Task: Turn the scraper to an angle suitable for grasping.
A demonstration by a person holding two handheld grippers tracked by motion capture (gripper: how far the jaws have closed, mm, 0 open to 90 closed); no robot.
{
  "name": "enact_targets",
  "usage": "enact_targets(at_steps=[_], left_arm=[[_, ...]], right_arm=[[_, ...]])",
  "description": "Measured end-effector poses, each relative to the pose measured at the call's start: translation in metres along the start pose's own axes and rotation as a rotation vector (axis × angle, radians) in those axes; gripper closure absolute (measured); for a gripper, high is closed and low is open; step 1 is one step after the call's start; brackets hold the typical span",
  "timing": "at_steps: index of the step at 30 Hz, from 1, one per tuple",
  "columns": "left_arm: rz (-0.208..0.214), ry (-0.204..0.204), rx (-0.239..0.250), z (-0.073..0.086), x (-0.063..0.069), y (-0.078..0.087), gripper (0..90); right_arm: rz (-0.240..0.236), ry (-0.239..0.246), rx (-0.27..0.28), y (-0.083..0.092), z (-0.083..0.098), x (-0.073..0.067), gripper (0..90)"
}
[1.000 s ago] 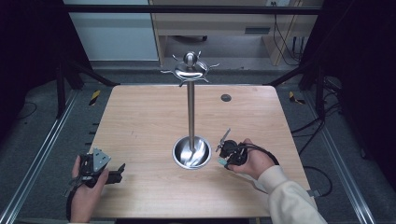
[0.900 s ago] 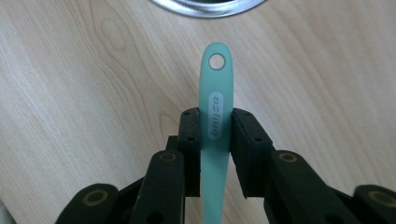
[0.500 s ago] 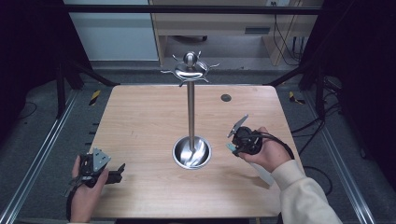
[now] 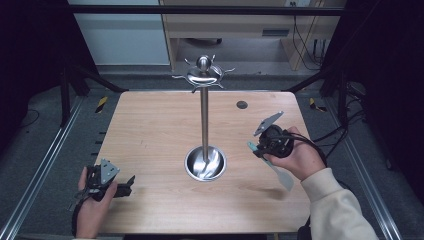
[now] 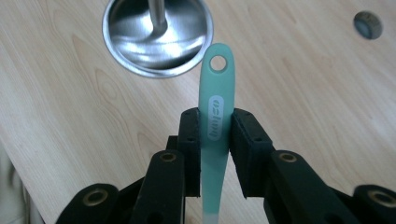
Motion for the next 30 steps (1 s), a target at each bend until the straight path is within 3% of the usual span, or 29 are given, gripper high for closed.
enact_targets(at_steps=[10,11,30], left_arm=[[0.007,0.001,0.01,-0.002,0.0,-0.001,1.9],[0.005,0.001,0.013,-0.002,-0.001,-0.001,1.9],[0.0,0.008,0.021,-0.002,-0.002,0.001,1.9]], right_arm=[[0.001,-0.033,0.096,0.023,-0.006,0.009,74.4],[-0.008,-0.044,0.124,0.026,-0.007,0.009,74.4],[-0.035,-0.075,0.325,0.056,-0.028,0.005,74.4]])
Point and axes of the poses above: each handheld gripper's, and its own axes: y roughly backward along the jaws, z roughly out of its underside, x roughly to its right, the point moved 4 cm from there along -y, roughly forward along the jaws, and after that the axes turned 8 degrees about z, right-handed, at the moved point
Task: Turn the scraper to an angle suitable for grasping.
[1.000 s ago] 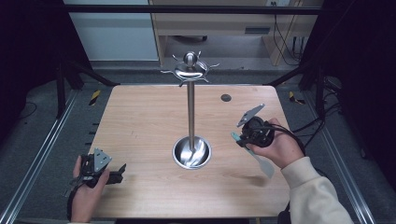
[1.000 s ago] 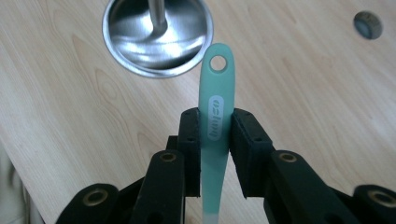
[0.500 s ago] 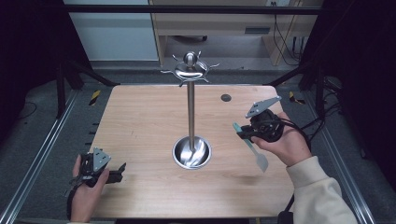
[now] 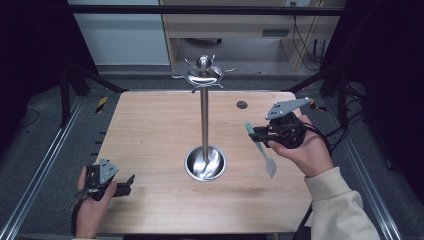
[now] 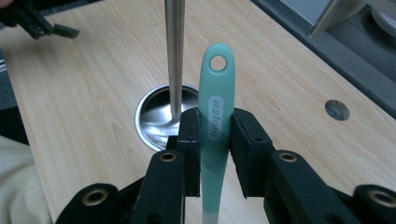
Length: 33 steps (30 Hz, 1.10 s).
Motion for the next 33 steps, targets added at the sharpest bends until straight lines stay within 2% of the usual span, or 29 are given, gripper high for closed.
enact_targets(at_steps=[2,13,21,27,33], left_arm=[[-0.001,-0.004,0.0,0.0,0.0,0.001,1.9],[-0.005,0.002,0.004,0.0,0.0,0.001,1.9],[-0.006,0.003,0.007,0.0,0.0,0.001,1.9],[-0.004,0.003,0.006,0.0,0.0,0.001,1.9],[-0.009,0.006,0.011,0.0,-0.001,0.001,1.9]], right_arm=[[-0.005,-0.007,0.026,0.002,-0.004,-0.001,74.4],[-0.003,0.005,0.053,0.003,-0.011,-0.006,74.3],[-0.004,-0.015,0.099,0.011,-0.019,-0.005,74.3],[-0.012,-0.038,0.155,0.018,-0.027,-0.004,74.3],[-0.009,-0.041,0.161,0.023,-0.032,-0.004,74.3]])
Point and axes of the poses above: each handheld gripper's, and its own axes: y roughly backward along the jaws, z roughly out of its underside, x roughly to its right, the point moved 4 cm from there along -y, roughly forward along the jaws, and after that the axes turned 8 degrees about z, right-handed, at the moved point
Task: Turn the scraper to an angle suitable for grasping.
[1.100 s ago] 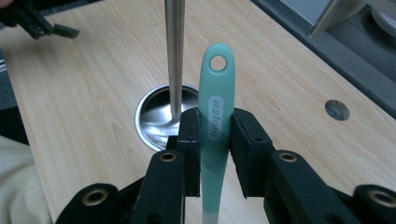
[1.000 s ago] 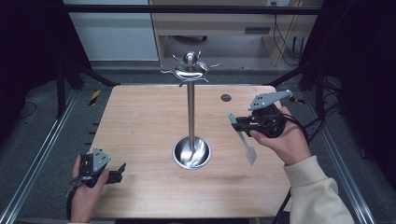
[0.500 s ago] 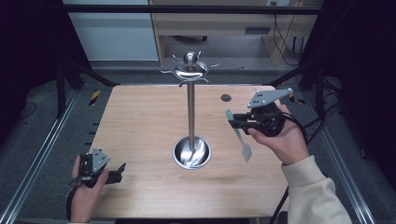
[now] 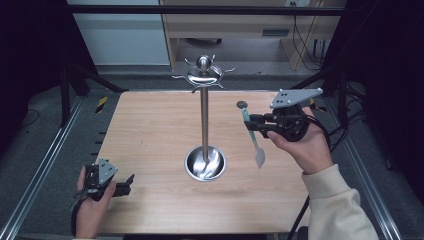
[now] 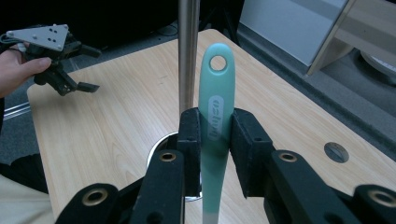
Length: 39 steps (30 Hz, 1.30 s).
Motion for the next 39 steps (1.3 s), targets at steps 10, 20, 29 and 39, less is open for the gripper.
enact_targets(at_steps=[10,20,29,39], left_arm=[[-0.002,0.002,0.004,0.0,0.0,0.001,1.9],[-0.002,0.004,0.003,0.0,-0.001,0.001,1.9],[-0.003,0.003,0.004,0.0,-0.001,0.001,1.9],[-0.004,0.003,0.003,0.0,-0.001,0.002,1.9]], right_arm=[[0.006,-0.017,0.051,0.006,-0.01,0.0,74.3],[0.008,-0.058,0.105,0.008,-0.02,0.003,74.2],[0.004,-0.07,0.144,0.015,-0.029,0.0,74.2],[-0.012,-0.089,0.177,0.019,-0.033,-0.001,74.2]])
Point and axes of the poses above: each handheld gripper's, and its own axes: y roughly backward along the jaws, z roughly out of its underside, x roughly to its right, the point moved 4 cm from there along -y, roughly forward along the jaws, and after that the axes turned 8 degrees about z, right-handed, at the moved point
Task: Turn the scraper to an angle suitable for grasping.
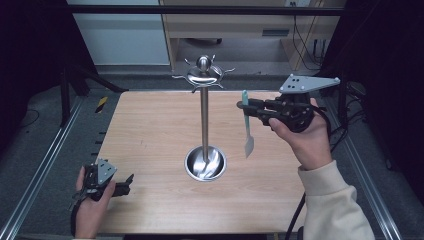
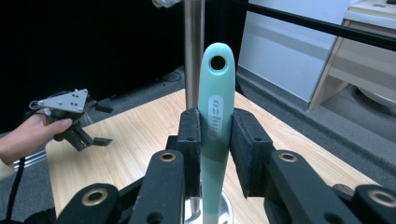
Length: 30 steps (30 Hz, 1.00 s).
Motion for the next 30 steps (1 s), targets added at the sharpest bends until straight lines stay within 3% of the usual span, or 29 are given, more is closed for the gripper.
enact_targets(at_steps=[30], left_arm=[[0.001,-0.004,0.0,0.0,0.0,0.0,1.8]], right_arm=[[-0.029,0.014,0.033,-0.005,-0.017,-0.015,74.2]])
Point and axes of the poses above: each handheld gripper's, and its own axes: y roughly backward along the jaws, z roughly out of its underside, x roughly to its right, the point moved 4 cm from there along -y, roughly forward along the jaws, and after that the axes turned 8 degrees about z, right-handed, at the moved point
